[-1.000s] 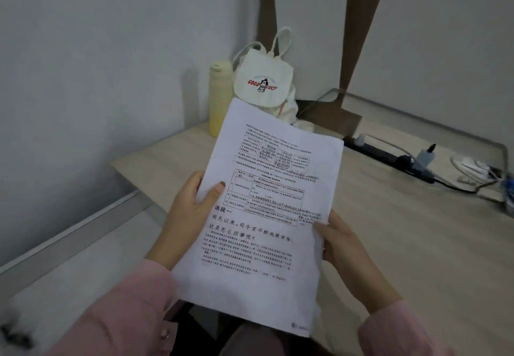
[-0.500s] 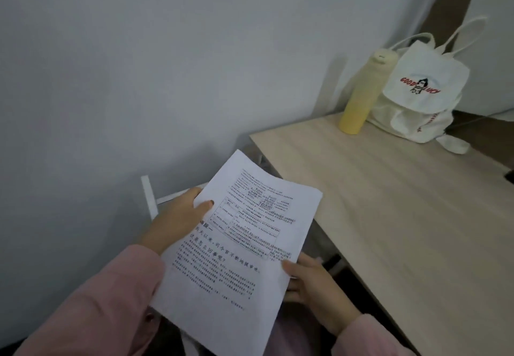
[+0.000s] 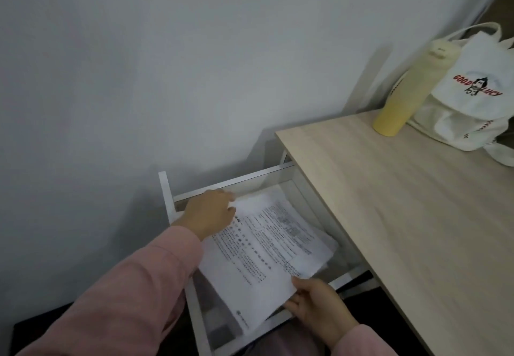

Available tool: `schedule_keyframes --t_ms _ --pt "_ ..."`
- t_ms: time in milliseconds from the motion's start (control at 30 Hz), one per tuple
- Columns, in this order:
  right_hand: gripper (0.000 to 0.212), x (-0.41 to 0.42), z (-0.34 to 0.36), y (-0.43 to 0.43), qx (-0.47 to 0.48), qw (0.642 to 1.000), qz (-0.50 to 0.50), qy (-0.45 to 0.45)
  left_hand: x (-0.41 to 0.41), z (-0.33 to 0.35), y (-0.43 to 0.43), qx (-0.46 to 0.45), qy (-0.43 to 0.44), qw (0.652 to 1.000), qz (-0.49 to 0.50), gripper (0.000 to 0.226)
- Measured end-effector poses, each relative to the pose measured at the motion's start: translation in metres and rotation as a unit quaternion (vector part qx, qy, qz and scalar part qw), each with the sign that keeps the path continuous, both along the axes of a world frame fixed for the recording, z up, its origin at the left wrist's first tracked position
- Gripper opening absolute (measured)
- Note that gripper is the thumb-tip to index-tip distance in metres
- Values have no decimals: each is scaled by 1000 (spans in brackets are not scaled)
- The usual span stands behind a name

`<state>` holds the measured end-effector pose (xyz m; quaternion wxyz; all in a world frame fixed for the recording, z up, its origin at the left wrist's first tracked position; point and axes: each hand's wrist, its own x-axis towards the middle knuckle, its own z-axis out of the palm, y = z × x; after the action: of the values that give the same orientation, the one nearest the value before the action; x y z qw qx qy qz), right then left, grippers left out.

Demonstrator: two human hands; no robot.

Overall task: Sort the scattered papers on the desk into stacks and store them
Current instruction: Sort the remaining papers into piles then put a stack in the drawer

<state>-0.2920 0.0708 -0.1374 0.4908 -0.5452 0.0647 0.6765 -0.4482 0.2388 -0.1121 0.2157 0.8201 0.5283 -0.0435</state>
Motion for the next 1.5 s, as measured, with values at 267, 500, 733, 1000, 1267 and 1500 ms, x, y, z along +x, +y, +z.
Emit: schedule_keyframes --t_ms 267,500,733,1000,1267,1500 --pt "22 -19 -14 25 -35 998 -46 -13 5 -47 -22 -198 -133 958 156 62" --pt "29 -17 -24 46 -60 998 -26 -27 11 -64 -33 -169 -302 825 446 80" --pt "17 4 -37 40 -87 993 -26 -76 17 -62 -27 -251 -390 679 568 80" --pt "13 16 -38 42 -80 989 -18 -122 12 -71 -22 -242 -453 632 579 7" --pt "54 34 -37 43 -81 913 114 -383 20 -69 -31 -147 -227 869 415 96" --pt "95 51 -55 64 -28 694 347 -630 23 -87 -27 -127 49 986 96 128"
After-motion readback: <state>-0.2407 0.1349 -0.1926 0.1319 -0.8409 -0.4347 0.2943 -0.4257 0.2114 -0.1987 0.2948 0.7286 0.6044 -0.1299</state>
